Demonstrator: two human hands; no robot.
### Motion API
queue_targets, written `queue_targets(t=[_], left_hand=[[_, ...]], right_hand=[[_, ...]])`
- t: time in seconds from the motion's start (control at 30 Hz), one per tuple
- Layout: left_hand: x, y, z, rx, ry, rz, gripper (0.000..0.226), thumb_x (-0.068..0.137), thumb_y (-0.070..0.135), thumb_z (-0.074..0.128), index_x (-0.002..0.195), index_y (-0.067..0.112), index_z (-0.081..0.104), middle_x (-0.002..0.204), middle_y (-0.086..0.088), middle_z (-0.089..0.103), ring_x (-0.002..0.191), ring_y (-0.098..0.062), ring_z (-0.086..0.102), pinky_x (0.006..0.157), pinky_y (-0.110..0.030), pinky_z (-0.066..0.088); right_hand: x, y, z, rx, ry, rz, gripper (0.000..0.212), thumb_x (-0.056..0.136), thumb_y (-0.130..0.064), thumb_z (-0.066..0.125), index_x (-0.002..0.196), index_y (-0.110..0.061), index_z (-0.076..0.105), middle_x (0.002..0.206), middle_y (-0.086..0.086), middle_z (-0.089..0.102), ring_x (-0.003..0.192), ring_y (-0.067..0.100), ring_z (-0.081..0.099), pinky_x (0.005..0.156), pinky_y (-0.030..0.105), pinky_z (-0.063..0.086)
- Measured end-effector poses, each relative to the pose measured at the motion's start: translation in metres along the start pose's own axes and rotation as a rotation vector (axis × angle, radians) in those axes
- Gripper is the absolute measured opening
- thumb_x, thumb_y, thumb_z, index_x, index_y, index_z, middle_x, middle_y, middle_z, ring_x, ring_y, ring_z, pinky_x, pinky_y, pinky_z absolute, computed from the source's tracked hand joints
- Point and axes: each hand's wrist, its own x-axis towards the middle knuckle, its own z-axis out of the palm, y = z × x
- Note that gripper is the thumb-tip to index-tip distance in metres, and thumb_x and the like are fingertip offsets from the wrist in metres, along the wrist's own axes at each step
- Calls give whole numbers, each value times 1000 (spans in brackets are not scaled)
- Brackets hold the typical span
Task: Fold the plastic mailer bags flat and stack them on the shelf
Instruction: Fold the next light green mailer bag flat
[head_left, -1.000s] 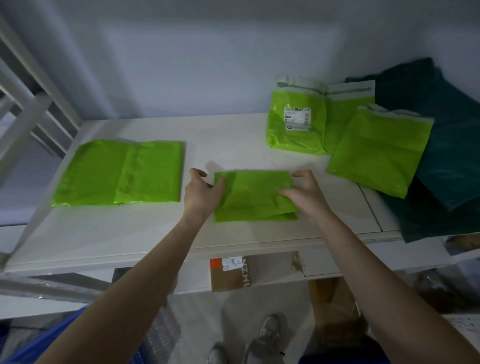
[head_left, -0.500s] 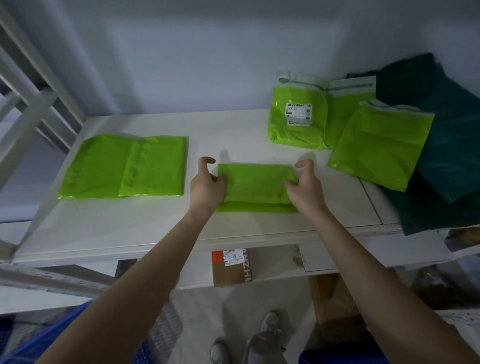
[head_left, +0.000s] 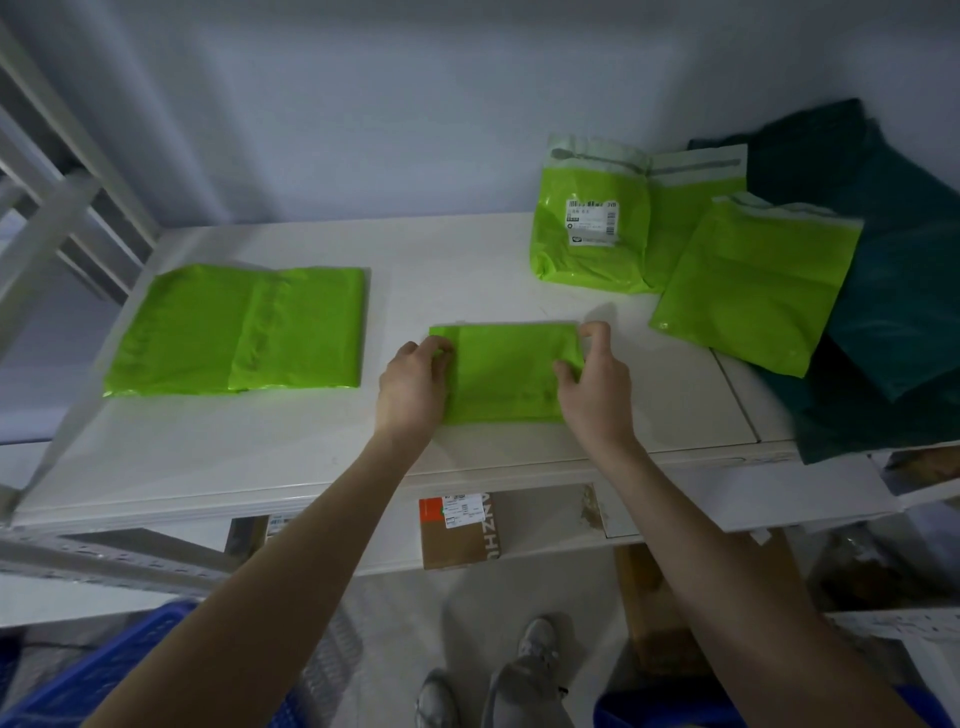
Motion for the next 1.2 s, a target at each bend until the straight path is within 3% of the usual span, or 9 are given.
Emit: queue_targets(t=[0.17,0.37,0.47,0.63,0.73,0.83,1.03,1.13,1.2], left_hand=[[-1,3,-1,162,-46,33,34,99,15,38,128,18,55,105,-18,55,90,-41,57,73,-40,42],[-2,8,-4,495,-85,49,36,98,11,39,131,24,46,115,-11,46,78,-35,60,58,-35,35],[-5,4,0,538,-33,93,38,93,5,46,128,21,49,116,-12,45,85,-29,52,59,-34,35],[0,-3,1,553,-22,220,36,93,9,44,127,15,52,136,-8,42,118,-30,42,88,-40,37],[12,-1,-4,402,-51,184,35,94,16,39,127,12,52,141,-1,40,129,-22,35,99,-37,29],[19,9,-4,246,-63,232,42,96,17,36,137,10,43,148,-3,36,138,-20,28,109,-34,22],[9,1,16,382,-348,332,51,103,29,18,151,16,6,159,3,2,146,-13,1,117,-33,3],[8,-1,17,375,-345,334,51,103,29,18,151,18,6,159,4,1,146,-14,0,117,-34,4],[9,0,18,349,-359,309,51,102,30,18,151,20,5,159,6,-1,146,-13,-2,118,-36,3]], right_hand=[[1,1,5,-61,13,-15,28,90,-5,54,116,-1,45,90,20,62,84,39,59,65,33,32],[-4,5,11,-199,-28,-78,27,89,-4,54,115,0,49,106,20,52,96,38,54,75,39,41],[-4,6,12,-395,-30,-69,26,90,-13,55,116,-7,55,110,19,49,105,37,48,80,43,43],[-4,-3,10,-620,-93,-131,41,86,-10,55,125,-20,55,132,10,42,120,31,37,90,43,34],[7,-15,6,-622,-168,-93,42,83,-9,51,124,-17,54,130,4,44,121,26,37,94,42,31],[14,-24,14,-569,-102,-233,40,86,-14,45,126,-10,54,134,5,51,123,26,45,96,41,33],[5,-18,46,-518,-318,-318,75,86,-41,-1,144,-7,34,152,6,32,142,19,27,112,43,23],[7,-14,46,-509,-322,-316,69,89,-39,3,144,-9,33,153,6,31,142,19,26,113,41,21],[10,-14,45,-501,-339,-303,54,97,-34,21,146,-12,31,154,4,28,143,17,23,113,37,19]])
